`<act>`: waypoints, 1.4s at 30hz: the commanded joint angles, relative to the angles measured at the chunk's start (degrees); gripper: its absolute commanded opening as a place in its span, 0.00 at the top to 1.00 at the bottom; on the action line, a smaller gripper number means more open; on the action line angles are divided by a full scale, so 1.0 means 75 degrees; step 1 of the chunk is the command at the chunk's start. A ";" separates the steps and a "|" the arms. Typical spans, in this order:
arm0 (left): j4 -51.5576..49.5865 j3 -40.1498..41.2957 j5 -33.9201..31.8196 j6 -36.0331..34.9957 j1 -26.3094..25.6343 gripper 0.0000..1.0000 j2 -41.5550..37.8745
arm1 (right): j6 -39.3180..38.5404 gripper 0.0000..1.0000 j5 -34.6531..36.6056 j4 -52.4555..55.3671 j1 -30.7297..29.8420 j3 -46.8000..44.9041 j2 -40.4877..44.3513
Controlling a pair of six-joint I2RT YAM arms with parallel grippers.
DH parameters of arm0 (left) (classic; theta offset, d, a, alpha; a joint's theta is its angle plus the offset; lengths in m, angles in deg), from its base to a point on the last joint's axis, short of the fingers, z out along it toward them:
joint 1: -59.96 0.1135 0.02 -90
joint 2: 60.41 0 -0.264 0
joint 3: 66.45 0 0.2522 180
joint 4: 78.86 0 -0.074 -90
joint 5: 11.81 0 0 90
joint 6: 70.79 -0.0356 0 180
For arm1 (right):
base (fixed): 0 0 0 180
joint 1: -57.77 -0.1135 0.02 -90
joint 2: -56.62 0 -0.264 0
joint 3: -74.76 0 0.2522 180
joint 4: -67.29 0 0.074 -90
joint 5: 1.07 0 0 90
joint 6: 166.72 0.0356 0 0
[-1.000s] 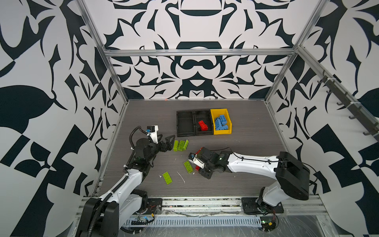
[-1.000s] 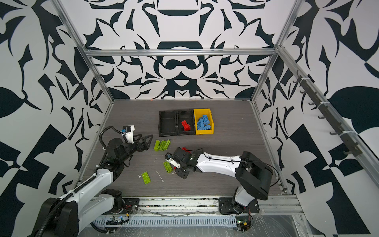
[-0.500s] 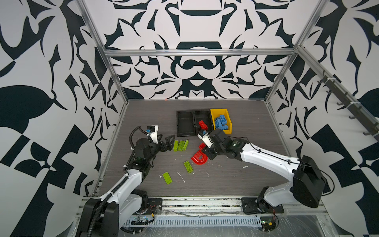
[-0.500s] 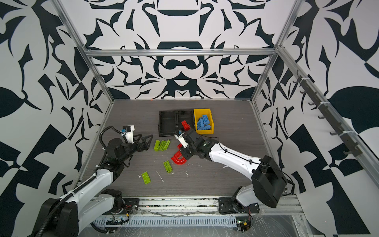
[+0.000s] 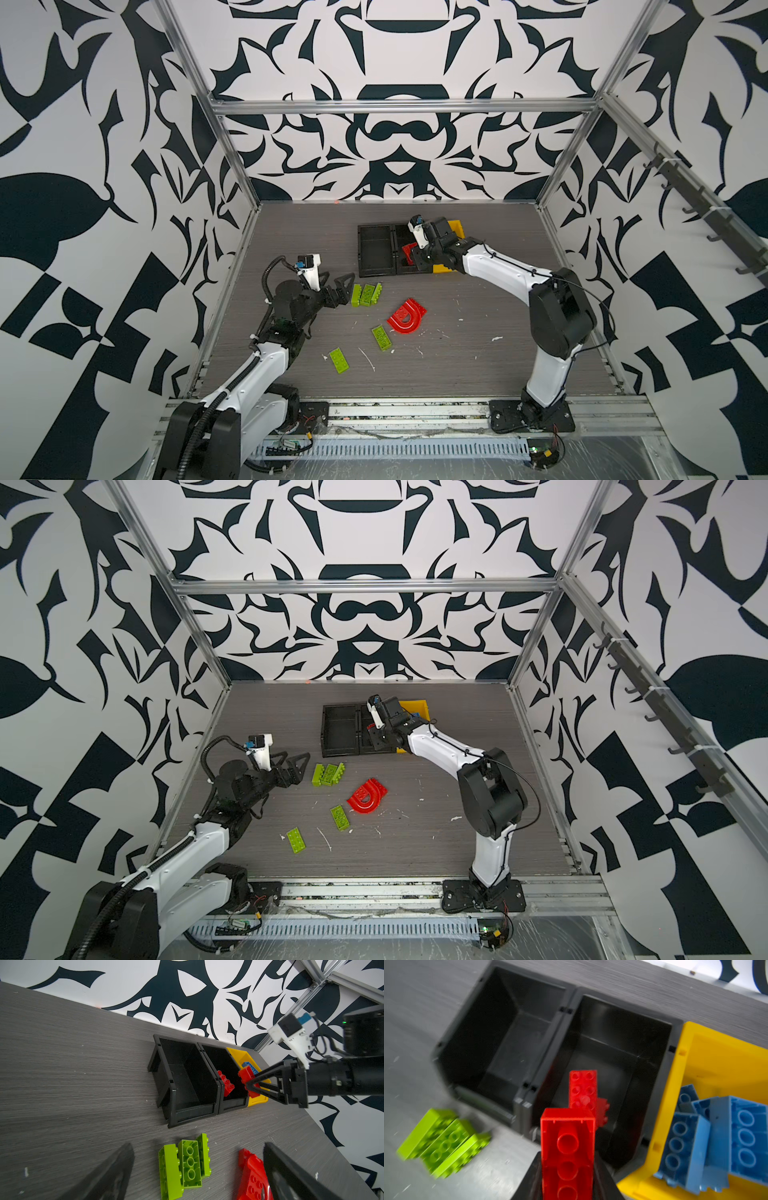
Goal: Sort the legos into containers by color
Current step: Place the lego in the container.
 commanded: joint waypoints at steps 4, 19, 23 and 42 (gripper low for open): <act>-0.0018 0.0123 0.0031 0.0025 -0.0007 0.01 -0.0105 | 0.0152 0.70 -0.0001 -0.0140 0.0163 0.1085 -0.0582; -0.0039 0.0126 -0.0020 -0.0017 -0.0007 0.00 -0.0105 | 0.0270 0.54 0.0170 -0.0055 0.0362 0.2016 -0.1179; -0.0048 0.0126 -0.0019 -0.0017 -0.0012 0.01 -0.0128 | 0.0211 0.45 0.0172 0.0118 0.0354 0.1992 -0.1004; -0.0122 0.0126 -0.0022 -0.0027 -0.0008 0.01 -0.0248 | 0.0094 0.42 0.0419 0.0781 -0.1617 -0.2360 0.2465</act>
